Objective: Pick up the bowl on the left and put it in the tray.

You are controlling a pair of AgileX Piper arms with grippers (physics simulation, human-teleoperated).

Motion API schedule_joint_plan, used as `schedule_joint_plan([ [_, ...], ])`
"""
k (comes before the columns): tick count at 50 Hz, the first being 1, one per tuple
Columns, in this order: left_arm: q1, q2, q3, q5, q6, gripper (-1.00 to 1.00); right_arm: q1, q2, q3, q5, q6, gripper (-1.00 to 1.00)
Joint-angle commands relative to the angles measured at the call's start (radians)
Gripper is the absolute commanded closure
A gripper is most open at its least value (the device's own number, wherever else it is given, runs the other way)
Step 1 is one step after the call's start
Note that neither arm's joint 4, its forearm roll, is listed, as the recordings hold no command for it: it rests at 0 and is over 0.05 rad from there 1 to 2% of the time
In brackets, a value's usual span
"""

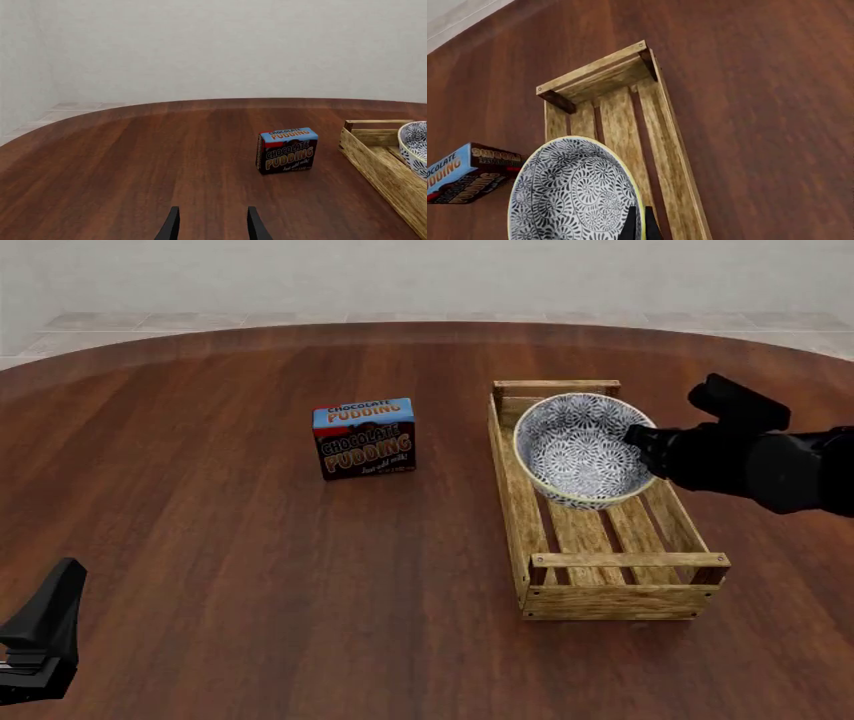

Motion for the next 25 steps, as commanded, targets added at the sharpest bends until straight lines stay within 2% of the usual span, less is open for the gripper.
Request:
schedule_joint_plan([
  [1,0.000,0.000,0.000,0.000,0.000,-1.00,0.002,0.038,0.000,-0.032,-0.007,1.00],
  [25,0.000,0.000,0.000,0.000,0.000,-1.00,-0.005,0.085,-0.001,-0.061,-0.012,1.00],
])
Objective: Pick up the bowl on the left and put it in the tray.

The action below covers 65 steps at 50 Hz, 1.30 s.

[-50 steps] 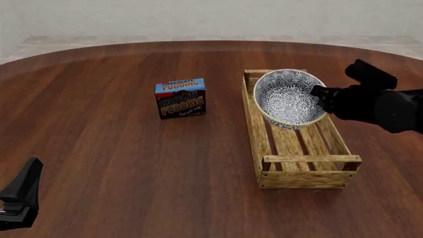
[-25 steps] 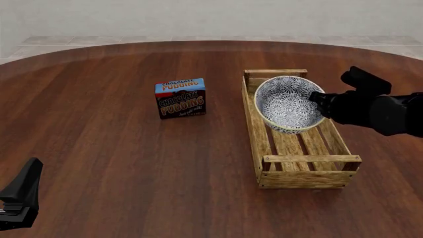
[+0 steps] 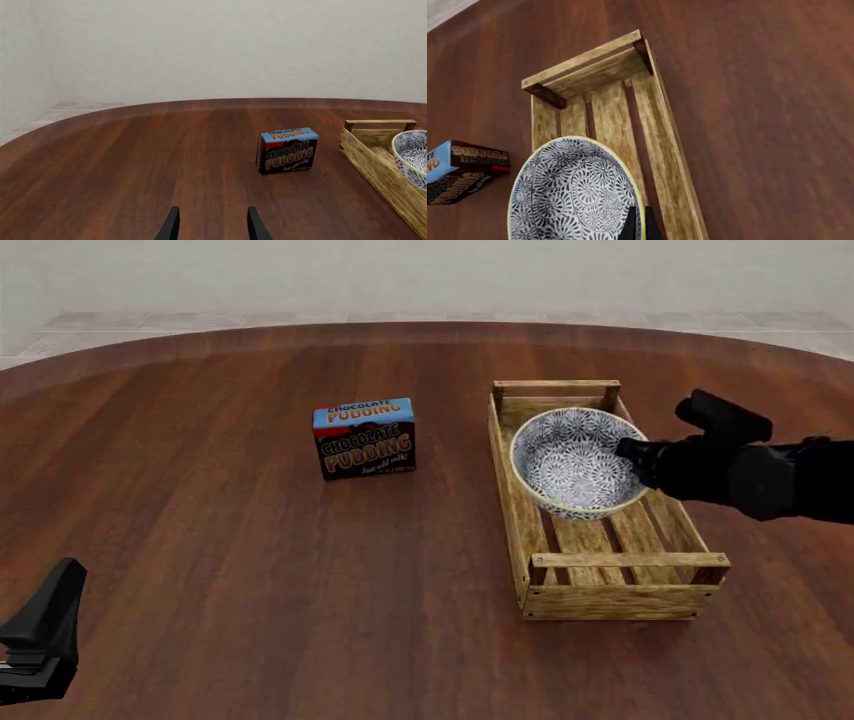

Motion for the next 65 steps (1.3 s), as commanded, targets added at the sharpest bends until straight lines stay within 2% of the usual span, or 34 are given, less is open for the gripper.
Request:
schedule_joint_plan([
  [1,0.000,0.000,0.000,0.000,0.000,-1.00,-0.003,0.007,-0.003,-0.011,0.003,1.00],
  [65,0.000,0.000,0.000,0.000,0.000,-1.00,-0.024,0.140,-0.019,-0.075,-0.022,1.00],
])
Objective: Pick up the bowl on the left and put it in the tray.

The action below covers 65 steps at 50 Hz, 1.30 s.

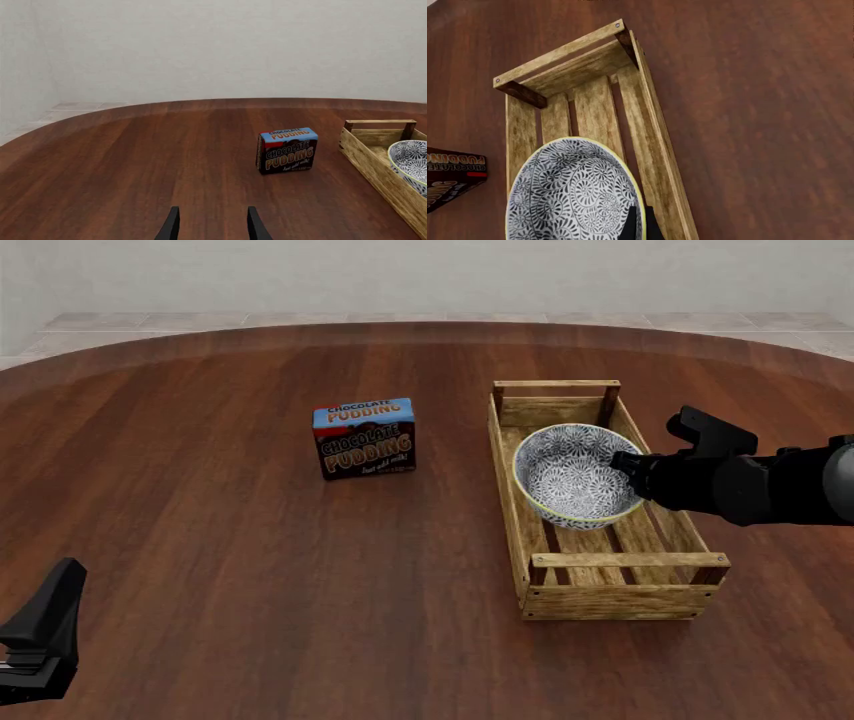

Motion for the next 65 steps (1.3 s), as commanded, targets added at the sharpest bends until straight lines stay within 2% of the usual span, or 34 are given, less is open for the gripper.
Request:
schedule_joint_plan([
  [1,0.000,0.000,0.000,0.000,0.000,-1.00,-0.001,0.038,-0.006,-0.017,0.002,1.00],
  [20,0.000,0.000,0.000,0.000,0.000,-1.00,0.003,0.054,-0.007,-0.029,-0.006,1.00],
  [53,0.000,0.000,0.000,0.000,0.000,-1.00,0.027,0.060,-0.008,-0.034,0.012,1.00],
  [54,0.000,0.000,0.000,0.000,0.000,-1.00,0.018,0.052,-0.003,-0.036,0.005,-1.00],
  [65,0.000,0.000,0.000,0.000,0.000,-1.00,0.016,0.048,-0.004,-0.034,0.006,-1.00],
])
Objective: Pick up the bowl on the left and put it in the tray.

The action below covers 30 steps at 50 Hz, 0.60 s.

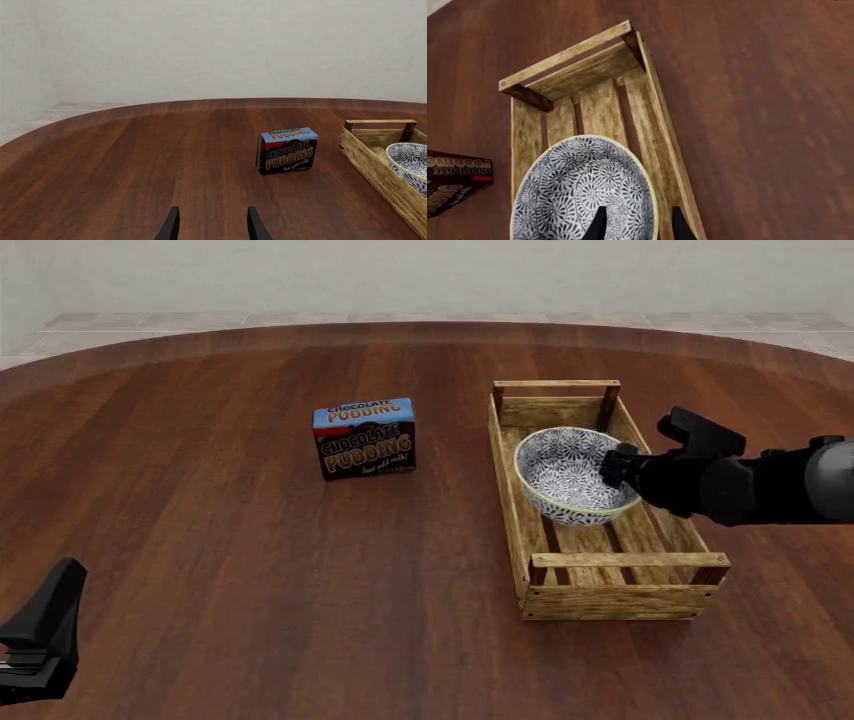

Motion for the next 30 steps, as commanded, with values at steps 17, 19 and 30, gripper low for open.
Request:
schedule_joint_plan([
  [17,0.000,0.000,0.000,0.000,0.000,-1.00,-0.003,-0.013,0.015,0.015,-0.003,-1.00],
  [19,0.000,0.000,0.000,0.000,0.000,-1.00,-0.003,-0.026,0.017,0.021,-0.003,-1.00],
  [30,0.000,0.000,0.000,0.000,0.000,-1.00,-0.008,-0.073,0.023,0.043,-0.002,-1.00],
])
